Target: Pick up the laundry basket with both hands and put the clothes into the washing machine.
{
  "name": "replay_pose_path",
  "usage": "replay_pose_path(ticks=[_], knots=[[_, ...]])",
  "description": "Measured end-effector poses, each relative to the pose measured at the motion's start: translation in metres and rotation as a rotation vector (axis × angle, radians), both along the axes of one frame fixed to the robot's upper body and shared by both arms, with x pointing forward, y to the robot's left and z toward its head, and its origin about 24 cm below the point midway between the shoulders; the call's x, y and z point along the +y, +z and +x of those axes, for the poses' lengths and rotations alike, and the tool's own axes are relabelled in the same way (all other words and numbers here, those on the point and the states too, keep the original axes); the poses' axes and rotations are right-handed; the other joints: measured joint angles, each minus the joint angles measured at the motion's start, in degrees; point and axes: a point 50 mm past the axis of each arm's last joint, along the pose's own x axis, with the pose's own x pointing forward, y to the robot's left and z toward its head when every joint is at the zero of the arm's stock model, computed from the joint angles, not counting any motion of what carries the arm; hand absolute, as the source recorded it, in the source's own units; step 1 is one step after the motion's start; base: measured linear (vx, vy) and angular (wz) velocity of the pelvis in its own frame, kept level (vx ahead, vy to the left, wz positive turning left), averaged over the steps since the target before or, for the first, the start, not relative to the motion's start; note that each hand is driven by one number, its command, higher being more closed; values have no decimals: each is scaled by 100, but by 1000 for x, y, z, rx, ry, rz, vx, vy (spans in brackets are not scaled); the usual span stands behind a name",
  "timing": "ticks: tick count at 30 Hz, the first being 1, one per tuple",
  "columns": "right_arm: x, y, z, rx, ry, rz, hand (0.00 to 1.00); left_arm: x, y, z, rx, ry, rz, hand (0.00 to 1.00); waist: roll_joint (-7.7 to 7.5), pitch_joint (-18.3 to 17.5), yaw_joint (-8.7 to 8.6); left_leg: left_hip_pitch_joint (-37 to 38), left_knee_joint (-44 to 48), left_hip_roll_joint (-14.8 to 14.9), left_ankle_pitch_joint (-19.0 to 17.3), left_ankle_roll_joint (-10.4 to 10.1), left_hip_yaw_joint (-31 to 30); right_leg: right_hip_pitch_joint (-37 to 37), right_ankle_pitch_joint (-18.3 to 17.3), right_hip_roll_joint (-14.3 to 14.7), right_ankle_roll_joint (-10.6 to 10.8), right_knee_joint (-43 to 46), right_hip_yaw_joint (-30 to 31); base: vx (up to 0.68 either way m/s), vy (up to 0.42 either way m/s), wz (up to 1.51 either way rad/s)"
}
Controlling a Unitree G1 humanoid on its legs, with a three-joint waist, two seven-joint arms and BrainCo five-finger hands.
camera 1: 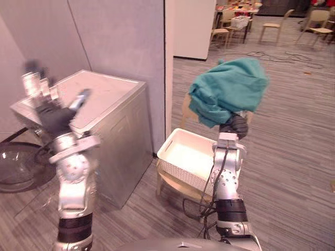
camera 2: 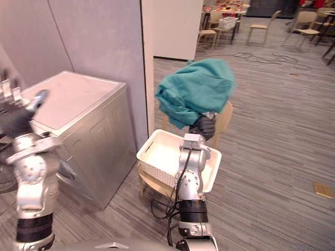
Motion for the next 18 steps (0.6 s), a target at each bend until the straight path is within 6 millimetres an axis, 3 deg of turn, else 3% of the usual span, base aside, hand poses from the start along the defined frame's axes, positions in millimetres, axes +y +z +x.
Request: replay_pose_path(ticks=[2,5,8,18], knots=[[11,-2,2,18,59,-15,100,-42,-11,14,61,-224,118,0,22,1,-101,60,-82,9,52,-10,12,-3,8,21,-10,-12,48,-47,-6,-6],[20,-3,2,25,109,-42,100,-79,-37,30,206,-425,212,0,31,-2,-184,179,-205,13,93,-6,89,-9,14,31,-16,-16,143,-21,-3,-15],[26,-3,2,28,134,-56,100,-98,-49,38,283,-502,279,0,30,-2,-255,183,-210,14,94,-5,165,-64,66,48,-9,-41,247,-3,3,-15],[33,-7,3,43,167,-61,100,-142,-52,59,342,-573,500,0,12,10,-480,237,-290,16,105,-5,242,-101,126,61,10,-109,365,-7,0,-6]])
